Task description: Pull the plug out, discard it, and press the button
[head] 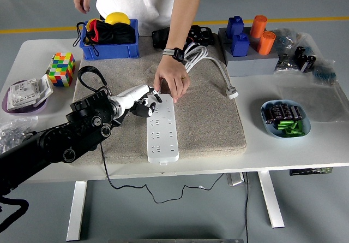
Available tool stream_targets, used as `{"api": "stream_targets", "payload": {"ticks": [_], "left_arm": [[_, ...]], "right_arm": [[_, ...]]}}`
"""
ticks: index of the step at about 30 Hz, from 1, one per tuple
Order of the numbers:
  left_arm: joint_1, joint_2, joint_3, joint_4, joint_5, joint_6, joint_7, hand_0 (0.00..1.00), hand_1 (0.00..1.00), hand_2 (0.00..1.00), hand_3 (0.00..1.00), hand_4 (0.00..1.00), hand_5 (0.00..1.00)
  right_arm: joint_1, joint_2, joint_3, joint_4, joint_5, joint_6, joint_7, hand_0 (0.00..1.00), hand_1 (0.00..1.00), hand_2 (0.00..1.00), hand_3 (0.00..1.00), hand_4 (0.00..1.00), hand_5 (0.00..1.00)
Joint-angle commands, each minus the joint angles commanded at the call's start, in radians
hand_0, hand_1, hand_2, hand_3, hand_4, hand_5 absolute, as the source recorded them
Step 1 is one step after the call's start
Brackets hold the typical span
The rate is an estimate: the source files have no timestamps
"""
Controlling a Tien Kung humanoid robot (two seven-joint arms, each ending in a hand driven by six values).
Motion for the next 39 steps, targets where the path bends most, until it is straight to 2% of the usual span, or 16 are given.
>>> {"api": "stream_targets", "payload": {"ticks": [6,14,23,30,34,39], "left_arm": [[-0.01,-0.011,0.019,0.031,-0.004,-0.001,0.002,0.002,0.006,0.037,0.667,0.312,0.002],[-0.021,-0.017,0.009,0.048,0.007,0.004,-0.001,0.002,0.007,0.037,0.668,0.32,0.002],[-0.032,-0.024,0.042,0.075,-0.009,0.0,0.002,0.002,0.006,0.038,0.666,0.318,0.002],[-0.035,-0.023,0.038,0.068,-0.007,0.0,0.0,0.002,0.006,0.038,0.665,0.319,0.002],[-0.033,-0.017,0.009,0.042,0.009,0.002,-0.003,0.002,0.006,0.038,0.662,0.321,0.002],[-0.025,-0.003,-0.06,-0.004,0.016,0.011,-0.017,0.002,0.006,0.038,0.662,0.321,0.002]], "right_arm": [[-0.001,-0.001,-0.003,0.0,0.003,0.001,-0.001,0.756,0.669,0.654,0.621,0.661,0.505],[-0.001,-0.001,0.0,0.0,0.001,0.0,-0.001,0.756,0.669,0.654,0.62,0.661,0.505],[-0.003,0.0,0.001,0.0,0.001,0.001,0.0,0.756,0.668,0.654,0.62,0.66,0.506],[-0.004,0.0,0.004,0.0,-0.001,0.001,0.001,0.756,0.669,0.654,0.62,0.66,0.506],[-0.004,0.001,0.007,0.0,-0.001,0.0,0.0,0.756,0.668,0.654,0.62,0.66,0.506],[-0.005,0.001,0.011,0.0,-0.002,-0.001,0.001,0.756,0.668,0.654,0.62,0.66,0.506]]}}
